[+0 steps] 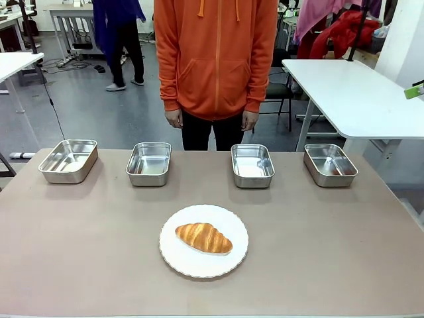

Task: Place the bread in the container.
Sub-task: Place the Butter Roll into the Airtight Container indicated by the human.

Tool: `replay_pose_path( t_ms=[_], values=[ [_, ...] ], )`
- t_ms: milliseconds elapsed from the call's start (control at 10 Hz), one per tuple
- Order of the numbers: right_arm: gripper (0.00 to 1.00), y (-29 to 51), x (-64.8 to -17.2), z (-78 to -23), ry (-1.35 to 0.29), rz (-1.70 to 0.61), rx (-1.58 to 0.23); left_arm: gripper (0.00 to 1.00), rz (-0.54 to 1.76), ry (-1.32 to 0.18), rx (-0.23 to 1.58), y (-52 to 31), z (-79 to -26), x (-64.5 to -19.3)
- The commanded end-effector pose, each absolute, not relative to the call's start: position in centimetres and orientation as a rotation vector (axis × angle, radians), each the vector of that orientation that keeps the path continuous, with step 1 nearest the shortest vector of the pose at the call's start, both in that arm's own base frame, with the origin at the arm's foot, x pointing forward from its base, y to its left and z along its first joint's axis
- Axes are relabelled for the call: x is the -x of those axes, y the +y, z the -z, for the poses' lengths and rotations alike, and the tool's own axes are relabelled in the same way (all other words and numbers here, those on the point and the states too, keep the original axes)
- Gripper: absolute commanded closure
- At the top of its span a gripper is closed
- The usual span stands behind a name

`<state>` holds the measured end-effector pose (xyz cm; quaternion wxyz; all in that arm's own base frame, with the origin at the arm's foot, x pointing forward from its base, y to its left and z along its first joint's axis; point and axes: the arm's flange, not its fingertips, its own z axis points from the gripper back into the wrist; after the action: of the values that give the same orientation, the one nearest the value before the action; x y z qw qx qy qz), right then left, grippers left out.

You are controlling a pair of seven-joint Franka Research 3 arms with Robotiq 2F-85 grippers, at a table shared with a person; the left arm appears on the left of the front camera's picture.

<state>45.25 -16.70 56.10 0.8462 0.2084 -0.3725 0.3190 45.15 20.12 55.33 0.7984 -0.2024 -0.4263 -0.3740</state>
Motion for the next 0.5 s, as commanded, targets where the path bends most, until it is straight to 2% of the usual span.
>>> replay_pose_path(
  t_ms=[0, 400],
  values=[
    [0.00, -16.75, -45.35, -56.13, -0.800, -0.682, -0.448, 0.00, 0.808, -0.918, 0.437, 20.05, -55.43, -45.10],
    [0.00, -16.75, -45.35, -56.13, -0.800, -0.682, -0.448, 0.00, 0.808, -0.918, 0.437, 20.05, -55.43, -45.10]
  ],
)
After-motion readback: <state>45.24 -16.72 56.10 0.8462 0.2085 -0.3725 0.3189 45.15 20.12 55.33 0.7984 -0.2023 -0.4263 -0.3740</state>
